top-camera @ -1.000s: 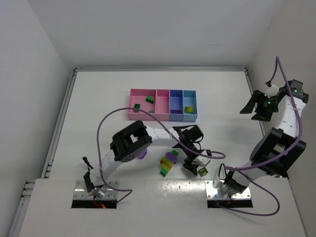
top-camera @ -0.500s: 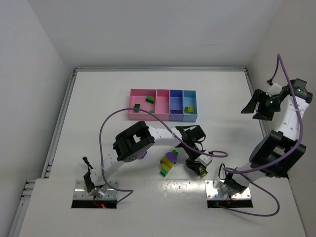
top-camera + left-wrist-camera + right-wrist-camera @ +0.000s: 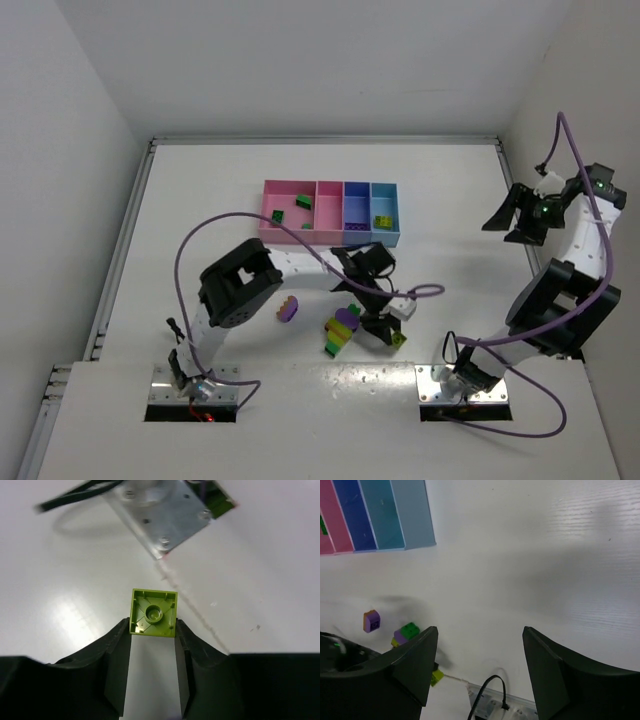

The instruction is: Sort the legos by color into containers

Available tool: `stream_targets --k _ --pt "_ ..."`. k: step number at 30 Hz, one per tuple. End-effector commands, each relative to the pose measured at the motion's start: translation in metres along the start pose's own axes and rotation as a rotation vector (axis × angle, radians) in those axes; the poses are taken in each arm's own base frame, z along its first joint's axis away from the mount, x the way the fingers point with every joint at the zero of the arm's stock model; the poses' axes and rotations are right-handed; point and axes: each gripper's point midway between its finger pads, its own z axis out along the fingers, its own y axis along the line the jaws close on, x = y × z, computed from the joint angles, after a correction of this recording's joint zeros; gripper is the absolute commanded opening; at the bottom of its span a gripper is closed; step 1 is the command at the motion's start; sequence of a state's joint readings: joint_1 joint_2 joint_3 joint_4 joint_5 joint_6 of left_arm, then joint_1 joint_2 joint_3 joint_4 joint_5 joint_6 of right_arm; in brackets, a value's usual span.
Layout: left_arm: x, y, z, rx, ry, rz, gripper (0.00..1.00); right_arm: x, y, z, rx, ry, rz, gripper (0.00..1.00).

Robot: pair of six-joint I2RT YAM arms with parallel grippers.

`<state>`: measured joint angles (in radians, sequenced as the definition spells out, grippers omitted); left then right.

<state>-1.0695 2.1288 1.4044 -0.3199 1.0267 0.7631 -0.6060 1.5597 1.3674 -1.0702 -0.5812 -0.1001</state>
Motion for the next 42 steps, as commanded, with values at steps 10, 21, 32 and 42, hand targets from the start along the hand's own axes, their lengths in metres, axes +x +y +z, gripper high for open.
stream_targets --k 10,21,32,42 --pt "-0.063 0.173 -0.287 -0.915 -0.273 -0.482 0.06 -0.028 0.038 0.040 -0.147 -0.070 -0.060 0.70" --pt "-0.016 0.244 -0.305 -0.988 -0.274 -0.599 0.09 -0.039 0.053 0.053 -0.157 -0.057 -0.117 0.70" --pt "0.007 0.257 -0.282 -0.968 -0.269 -0.666 0.41 -0.038 0.063 0.061 -0.170 -0.024 -0.208 0.71" --pt "-0.047 0.251 -0.320 -1.014 -0.372 -0.576 0.72 -0.014 0.107 0.073 -0.249 0.023 -0.510 0.72"
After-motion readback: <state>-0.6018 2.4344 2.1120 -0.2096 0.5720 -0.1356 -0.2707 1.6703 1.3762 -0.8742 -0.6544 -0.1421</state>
